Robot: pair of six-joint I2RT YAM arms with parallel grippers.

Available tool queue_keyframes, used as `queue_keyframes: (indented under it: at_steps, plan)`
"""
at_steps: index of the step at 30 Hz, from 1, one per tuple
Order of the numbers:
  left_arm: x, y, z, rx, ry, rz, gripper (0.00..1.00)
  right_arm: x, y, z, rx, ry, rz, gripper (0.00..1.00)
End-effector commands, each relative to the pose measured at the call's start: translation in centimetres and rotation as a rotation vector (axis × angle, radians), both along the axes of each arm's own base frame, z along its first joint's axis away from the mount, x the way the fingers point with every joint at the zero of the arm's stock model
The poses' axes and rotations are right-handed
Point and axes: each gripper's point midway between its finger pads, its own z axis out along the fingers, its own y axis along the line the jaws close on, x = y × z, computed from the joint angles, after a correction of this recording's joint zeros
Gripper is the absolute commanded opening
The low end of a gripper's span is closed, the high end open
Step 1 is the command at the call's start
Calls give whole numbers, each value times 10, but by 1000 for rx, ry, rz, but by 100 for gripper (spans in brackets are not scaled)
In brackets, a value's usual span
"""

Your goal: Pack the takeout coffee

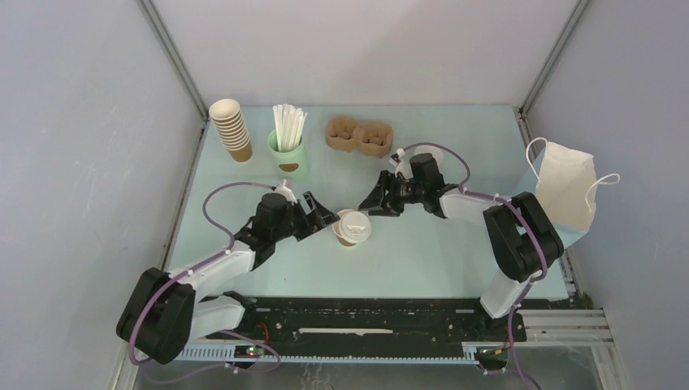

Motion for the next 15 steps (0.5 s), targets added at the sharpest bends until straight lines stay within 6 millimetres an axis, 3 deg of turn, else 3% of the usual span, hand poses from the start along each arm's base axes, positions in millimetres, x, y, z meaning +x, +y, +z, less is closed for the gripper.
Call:
queue_keyframes:
  at_steps: [1, 4, 9, 15]
  plan:
    - [11, -6, 27, 45, -113, -48, 92, 6, 2, 13, -21, -62, 24, 65]
    - [12, 0, 36, 82, -162, -27, 100, 3, 6, 13, -25, -64, 36, 65]
    - [13, 12, 51, 130, -220, 0, 100, 4, 5, 18, -30, -79, 33, 66]
    - [4, -17, 53, 137, -225, -171, 100, 4, -1, 23, -56, -99, 26, 76]
